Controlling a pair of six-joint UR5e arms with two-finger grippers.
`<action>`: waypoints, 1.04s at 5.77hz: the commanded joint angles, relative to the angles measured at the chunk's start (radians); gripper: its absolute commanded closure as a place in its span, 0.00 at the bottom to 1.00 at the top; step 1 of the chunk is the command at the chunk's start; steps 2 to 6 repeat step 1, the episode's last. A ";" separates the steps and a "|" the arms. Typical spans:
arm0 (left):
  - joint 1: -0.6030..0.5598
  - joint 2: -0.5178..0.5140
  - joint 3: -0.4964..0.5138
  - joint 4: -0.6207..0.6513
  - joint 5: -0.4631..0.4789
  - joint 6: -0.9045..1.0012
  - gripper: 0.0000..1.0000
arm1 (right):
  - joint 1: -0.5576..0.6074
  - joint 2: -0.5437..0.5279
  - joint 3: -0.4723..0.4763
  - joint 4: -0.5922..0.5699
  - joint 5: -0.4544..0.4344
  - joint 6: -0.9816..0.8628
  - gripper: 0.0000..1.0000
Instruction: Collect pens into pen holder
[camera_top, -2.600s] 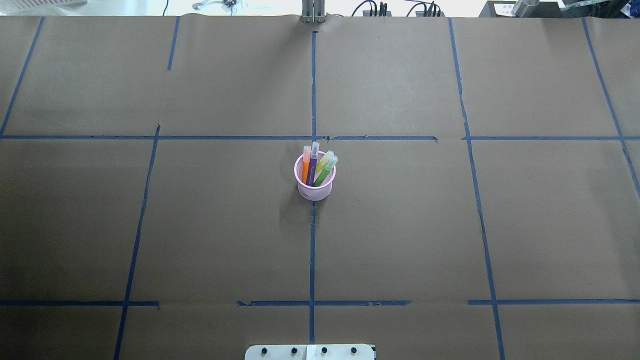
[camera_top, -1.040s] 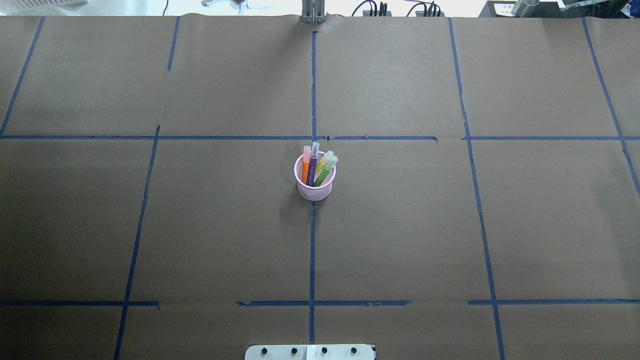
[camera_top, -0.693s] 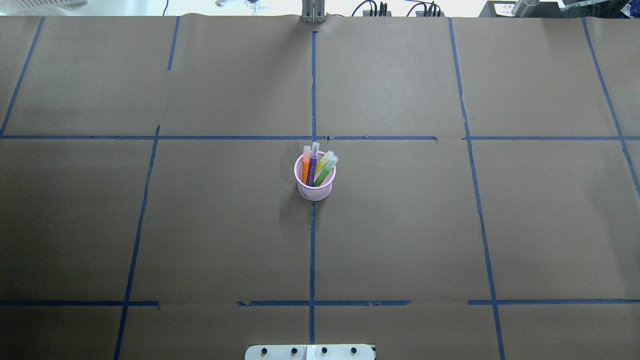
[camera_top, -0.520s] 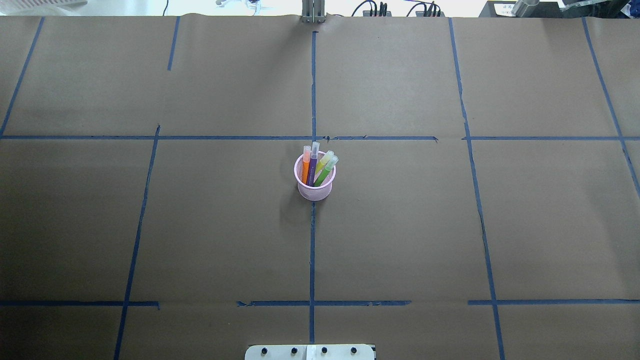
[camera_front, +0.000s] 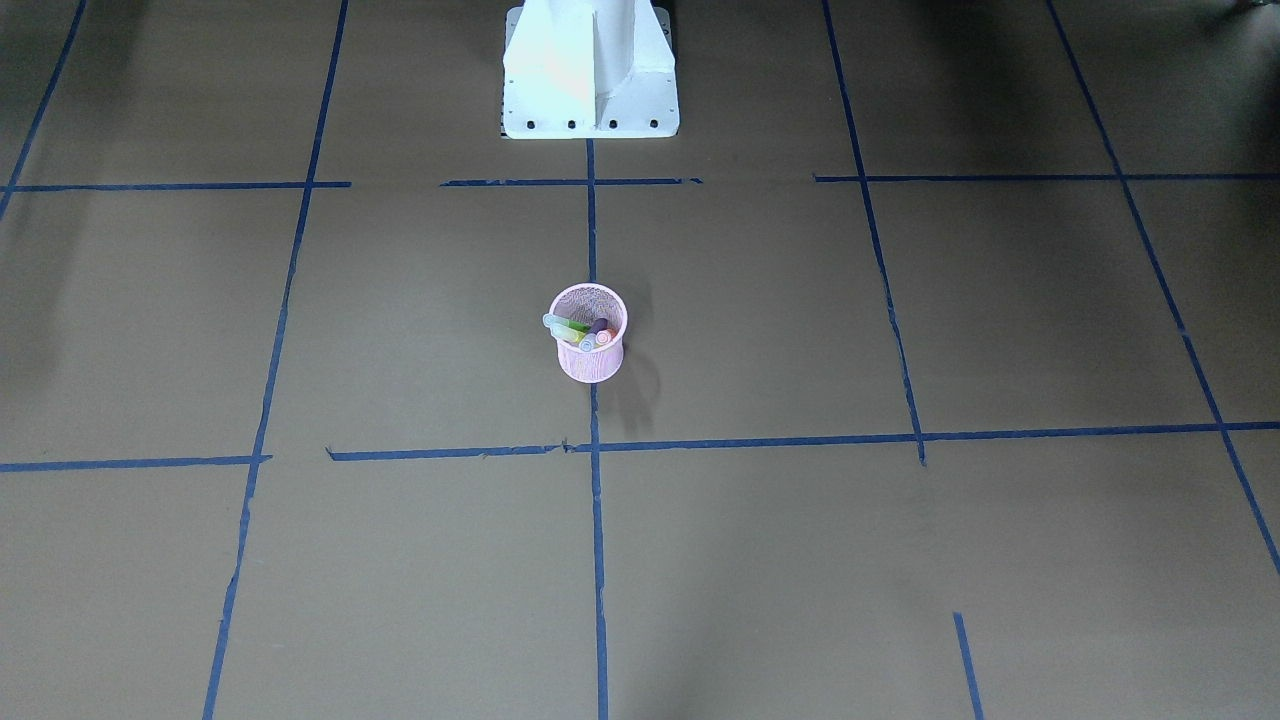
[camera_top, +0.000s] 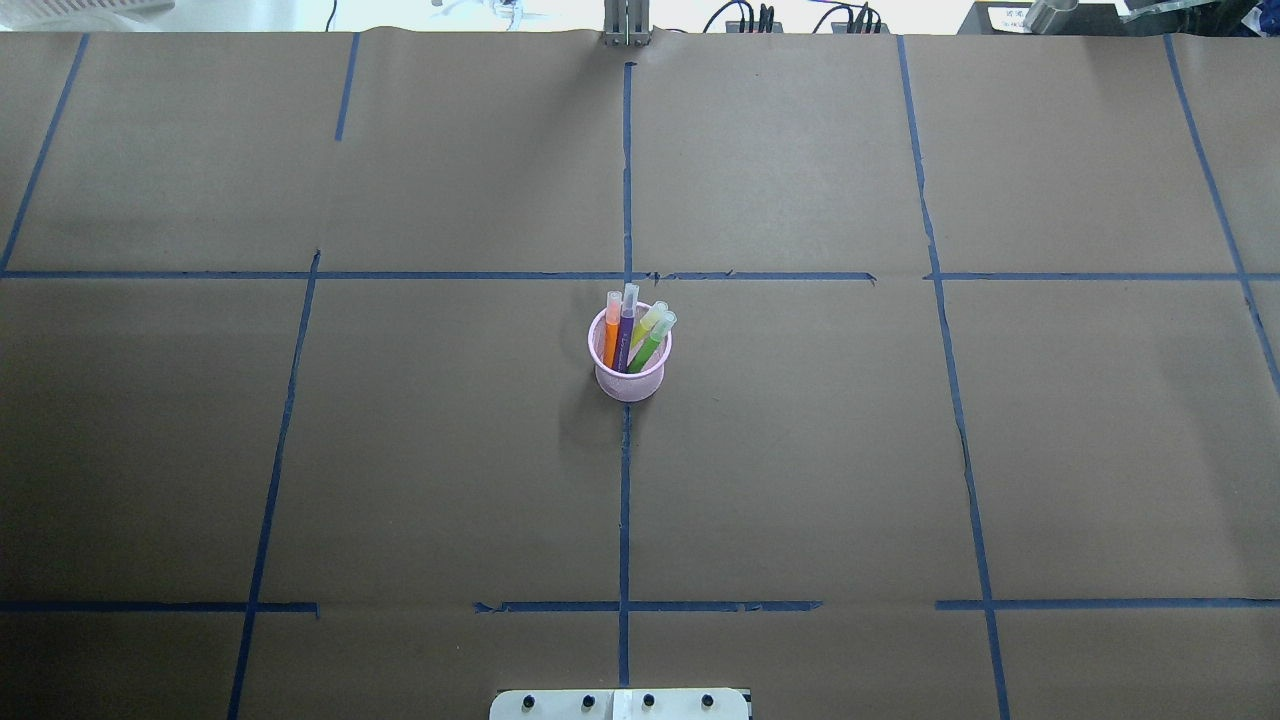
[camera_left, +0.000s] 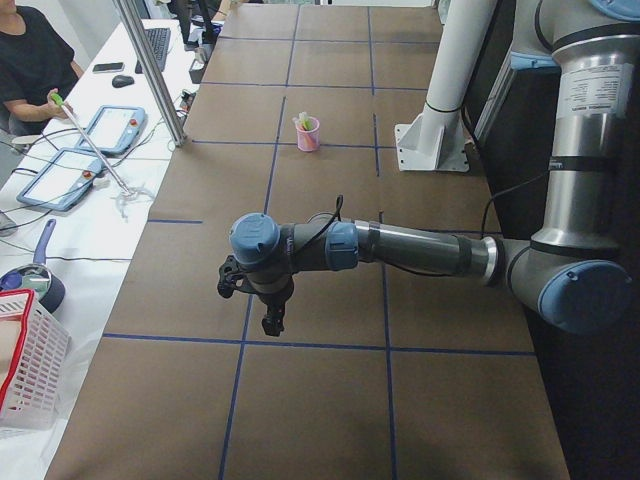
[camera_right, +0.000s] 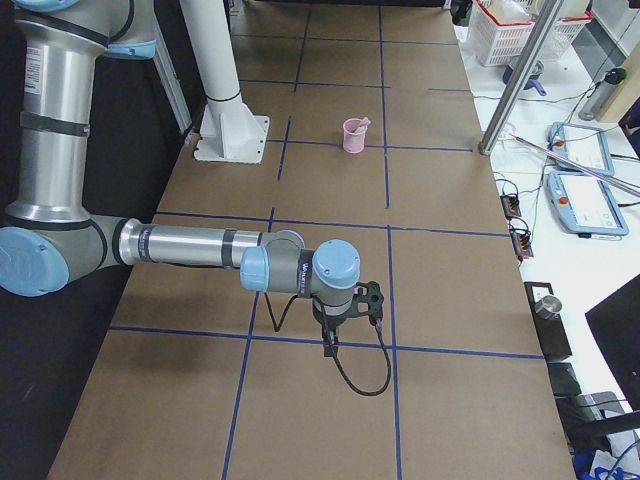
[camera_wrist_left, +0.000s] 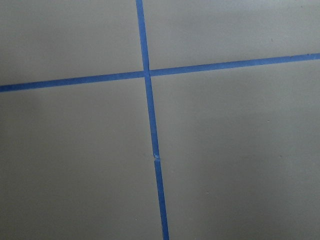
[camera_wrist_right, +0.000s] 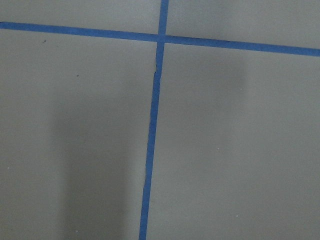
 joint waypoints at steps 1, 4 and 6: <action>0.002 -0.004 -0.004 -0.022 0.002 0.002 0.00 | 0.003 -0.008 0.010 -0.002 -0.005 -0.002 0.00; 0.002 -0.004 -0.004 -0.022 0.002 0.002 0.00 | 0.003 -0.008 0.010 -0.002 -0.005 -0.002 0.00; 0.002 -0.004 -0.004 -0.022 0.002 0.002 0.00 | 0.003 -0.008 0.010 -0.002 -0.005 -0.002 0.00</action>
